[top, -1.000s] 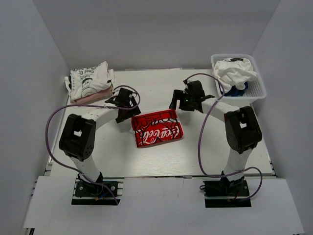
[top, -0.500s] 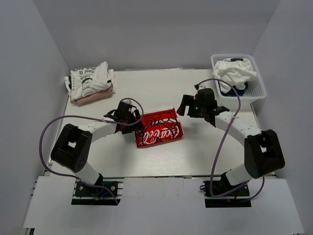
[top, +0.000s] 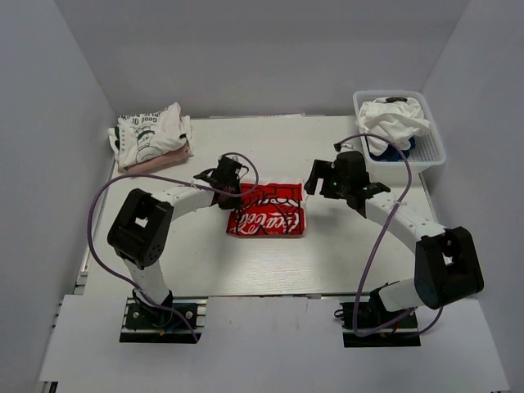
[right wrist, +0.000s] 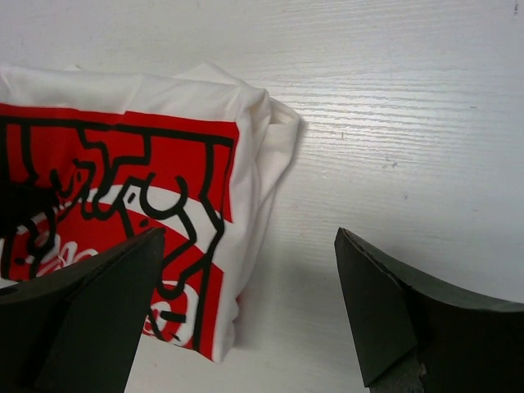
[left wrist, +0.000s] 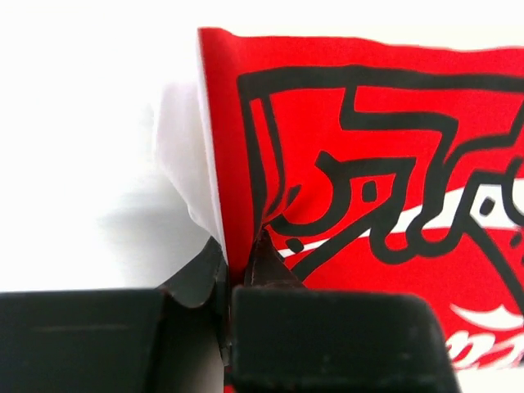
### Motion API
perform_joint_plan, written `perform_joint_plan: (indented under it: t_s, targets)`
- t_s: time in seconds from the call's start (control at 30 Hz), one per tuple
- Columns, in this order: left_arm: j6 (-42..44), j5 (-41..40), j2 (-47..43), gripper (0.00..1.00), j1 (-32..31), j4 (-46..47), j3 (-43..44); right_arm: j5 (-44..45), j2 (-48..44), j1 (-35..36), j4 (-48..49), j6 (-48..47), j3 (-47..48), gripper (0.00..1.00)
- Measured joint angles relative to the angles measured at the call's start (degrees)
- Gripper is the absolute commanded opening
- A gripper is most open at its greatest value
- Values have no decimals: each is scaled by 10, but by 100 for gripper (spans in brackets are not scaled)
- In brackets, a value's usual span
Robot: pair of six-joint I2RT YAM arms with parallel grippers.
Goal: Fold and stack the t-shirts
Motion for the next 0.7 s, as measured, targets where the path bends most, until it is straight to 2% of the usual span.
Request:
perform_joint_plan:
  t_s: [0.2,0.4,0.57,0.7]
  targets:
    - [113,-120,13,0,7,-64,112,23,-28,0,3,-11,-22,90]
    - [235,-245,13,0,23,-61,187,51,-68,-1,22,-25,-55,90]
    - [326,-284,14,0,44,-57,232,55,-76,-3,49,-33,-65,90]
    - [376,-294,24,0,70,-59,303,54,-75,-3,63,-33,-65,90]
